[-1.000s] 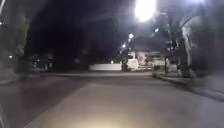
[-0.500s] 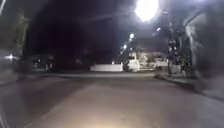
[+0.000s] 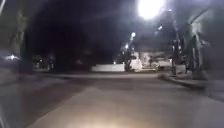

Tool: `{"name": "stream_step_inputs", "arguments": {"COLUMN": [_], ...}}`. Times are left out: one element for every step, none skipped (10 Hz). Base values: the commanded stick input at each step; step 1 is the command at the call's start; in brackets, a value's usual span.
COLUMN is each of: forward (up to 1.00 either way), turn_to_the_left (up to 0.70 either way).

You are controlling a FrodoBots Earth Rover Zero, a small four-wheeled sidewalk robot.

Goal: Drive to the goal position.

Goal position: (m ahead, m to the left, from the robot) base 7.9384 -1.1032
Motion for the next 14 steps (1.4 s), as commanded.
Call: {"name": "stream_step_inputs", "arguments": {"forward": [0.7,0.7,0.7,0.7,0.7,0.7,0.7,0.7,0.7,0.7,0.7,0.7,0.7,0.7], "turn_to_the_left": [-0.35,-0.35,-0.35,-0.24,0.0,0.0,0.0,0.0,0.0,0.0,0.0,0.0,0.0,0.0]}}
